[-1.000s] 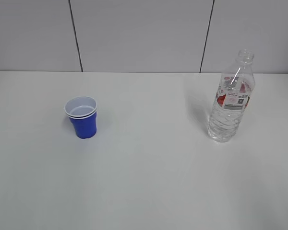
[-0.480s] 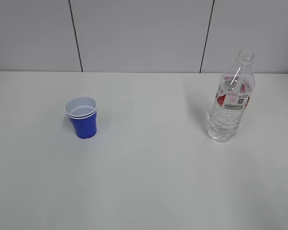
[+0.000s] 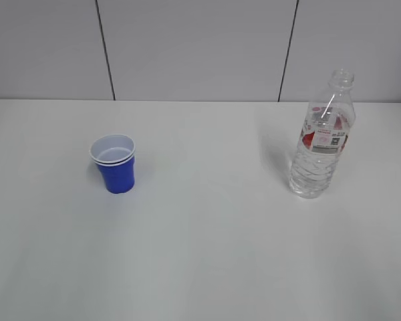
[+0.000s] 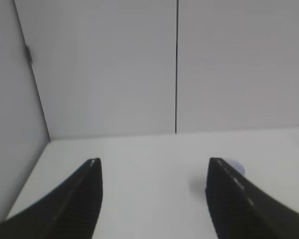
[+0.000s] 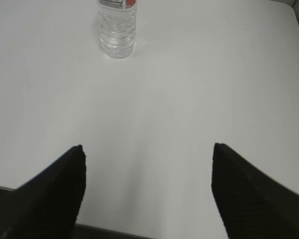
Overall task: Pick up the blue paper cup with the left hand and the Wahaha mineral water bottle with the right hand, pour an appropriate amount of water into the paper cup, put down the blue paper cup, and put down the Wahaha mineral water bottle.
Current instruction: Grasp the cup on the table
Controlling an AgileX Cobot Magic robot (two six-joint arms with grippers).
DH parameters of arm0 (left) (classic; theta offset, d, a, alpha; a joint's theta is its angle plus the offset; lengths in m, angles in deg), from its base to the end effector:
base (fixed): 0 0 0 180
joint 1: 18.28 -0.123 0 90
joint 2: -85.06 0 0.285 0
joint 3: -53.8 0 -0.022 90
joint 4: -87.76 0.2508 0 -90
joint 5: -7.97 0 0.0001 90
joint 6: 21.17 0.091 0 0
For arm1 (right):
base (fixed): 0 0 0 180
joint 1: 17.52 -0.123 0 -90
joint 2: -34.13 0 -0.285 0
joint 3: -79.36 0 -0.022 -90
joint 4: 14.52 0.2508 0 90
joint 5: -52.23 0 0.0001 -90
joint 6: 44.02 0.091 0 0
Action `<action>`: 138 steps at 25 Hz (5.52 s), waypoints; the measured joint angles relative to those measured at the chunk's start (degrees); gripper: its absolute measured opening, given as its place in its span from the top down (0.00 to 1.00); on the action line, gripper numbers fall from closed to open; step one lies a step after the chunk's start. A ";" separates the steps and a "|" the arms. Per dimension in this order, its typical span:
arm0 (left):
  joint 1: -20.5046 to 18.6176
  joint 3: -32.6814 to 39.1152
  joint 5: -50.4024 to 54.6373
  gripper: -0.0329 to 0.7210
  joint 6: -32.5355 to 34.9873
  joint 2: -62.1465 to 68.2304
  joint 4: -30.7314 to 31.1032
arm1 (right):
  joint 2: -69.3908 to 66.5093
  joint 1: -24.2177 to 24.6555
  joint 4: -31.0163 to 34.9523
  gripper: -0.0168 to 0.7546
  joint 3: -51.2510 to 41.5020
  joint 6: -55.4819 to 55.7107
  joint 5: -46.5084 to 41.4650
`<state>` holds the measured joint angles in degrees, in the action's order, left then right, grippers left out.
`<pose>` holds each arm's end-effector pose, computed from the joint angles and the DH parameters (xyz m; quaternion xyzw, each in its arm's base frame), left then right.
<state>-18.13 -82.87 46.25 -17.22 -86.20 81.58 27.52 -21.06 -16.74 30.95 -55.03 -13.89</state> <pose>-0.0066 -0.0061 0.3374 0.0189 0.7080 -0.0301 0.7053 -0.0122 -0.0040 0.2705 -0.1084 0.8640 -0.0512 0.4890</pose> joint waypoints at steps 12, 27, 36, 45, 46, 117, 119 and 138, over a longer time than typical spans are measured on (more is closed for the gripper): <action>0.00 0.00 -24.15 0.30 0.00 15.32 0.60 | 0.00 0.00 2.22 0.22 0.00 0.00 0.00; 6.42 0.00 -47.76 0.30 0.00 46.88 7.63 | 0.00 0.00 3.41 0.22 0.88 1.67 22.79; 8.61 0.48 -51.56 0.30 0.00 55.72 6.77 | -7.15 0.00 2.22 0.22 0.98 1.67 41.58; 12.61 10.81 -78.57 0.30 0.00 70.21 2.47 | -27.73 0.00 2.22 0.22 0.66 -2.14 61.14; 13.28 11.94 -82.23 0.30 0.00 72.23 2.59 | -29.75 0.00 2.22 0.22 0.66 -2.27 63.08; 15.52 1.33 -104.16 0.10 -12.14 121.31 23.28 | -38.85 0.00 2.22 0.22 -0.03 -0.15 73.74; 15.52 1.33 -104.16 0.10 -12.24 121.31 22.32 | -38.85 0.00 2.22 0.22 -0.03 -0.15 73.74; 15.52 -3.02 -104.16 0.10 -14.20 124.73 21.70 | -38.98 0.00 2.22 0.22 -0.03 -0.11 74.43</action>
<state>-2.61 -85.88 -57.92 -31.42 38.53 103.28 -11.46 -21.06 -14.52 30.92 -55.14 60.54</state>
